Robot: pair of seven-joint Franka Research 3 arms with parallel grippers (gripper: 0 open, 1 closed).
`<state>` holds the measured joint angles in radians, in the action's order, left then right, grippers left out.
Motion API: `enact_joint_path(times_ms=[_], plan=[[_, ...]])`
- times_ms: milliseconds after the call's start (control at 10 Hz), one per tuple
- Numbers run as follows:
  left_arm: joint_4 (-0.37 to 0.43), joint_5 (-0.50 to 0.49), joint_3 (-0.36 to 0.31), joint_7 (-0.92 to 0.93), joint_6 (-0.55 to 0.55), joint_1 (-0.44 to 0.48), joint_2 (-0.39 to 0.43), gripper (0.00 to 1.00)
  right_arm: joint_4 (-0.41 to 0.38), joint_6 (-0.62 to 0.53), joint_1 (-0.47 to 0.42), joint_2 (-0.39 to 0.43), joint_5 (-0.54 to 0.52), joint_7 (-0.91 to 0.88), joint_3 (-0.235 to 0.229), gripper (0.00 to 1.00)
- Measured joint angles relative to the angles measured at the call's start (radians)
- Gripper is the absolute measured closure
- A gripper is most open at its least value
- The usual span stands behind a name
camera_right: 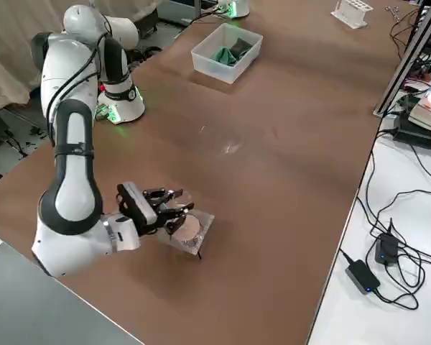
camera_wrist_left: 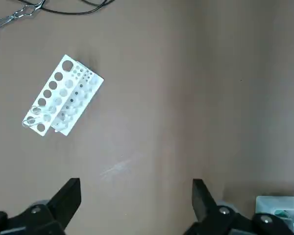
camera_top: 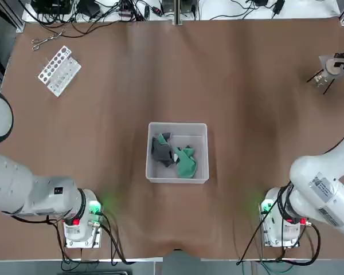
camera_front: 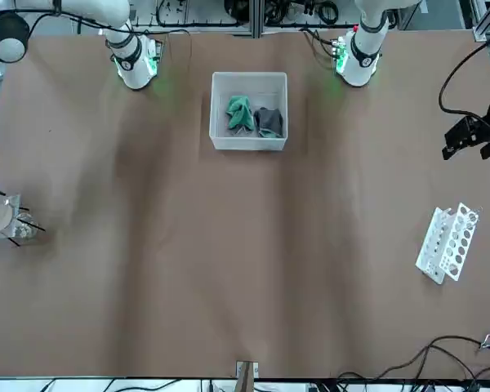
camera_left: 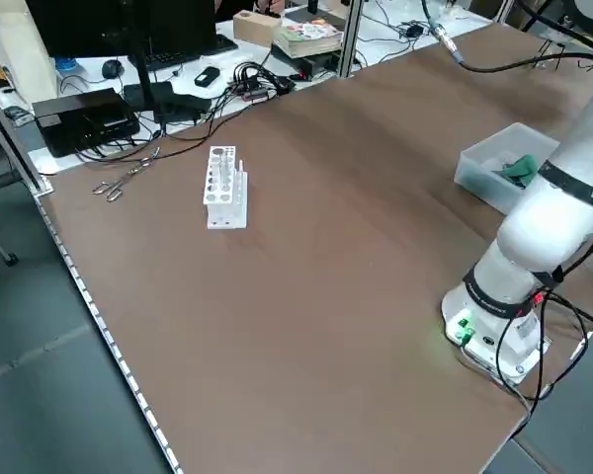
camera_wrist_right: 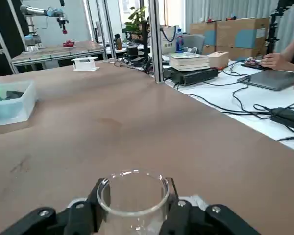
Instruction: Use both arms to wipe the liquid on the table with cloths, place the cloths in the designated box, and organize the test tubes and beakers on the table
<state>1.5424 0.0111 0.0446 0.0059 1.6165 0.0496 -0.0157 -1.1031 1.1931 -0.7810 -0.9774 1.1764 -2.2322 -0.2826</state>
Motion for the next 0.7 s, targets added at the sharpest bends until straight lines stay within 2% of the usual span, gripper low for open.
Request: enact_joint_path(times_ms=[400,700], plan=[[0.000,0.000,0.000,0.000,0.003,0.000,0.000,0.00,0.000,0.001,-0.032,-0.022,0.001,0.001,0.001,0.46],[0.000,0.000,0.000,0.000,0.008,0.001,0.000,0.00,0.000,0.002,-0.032,-0.033,0.001,0.001,0.008,0.40]])
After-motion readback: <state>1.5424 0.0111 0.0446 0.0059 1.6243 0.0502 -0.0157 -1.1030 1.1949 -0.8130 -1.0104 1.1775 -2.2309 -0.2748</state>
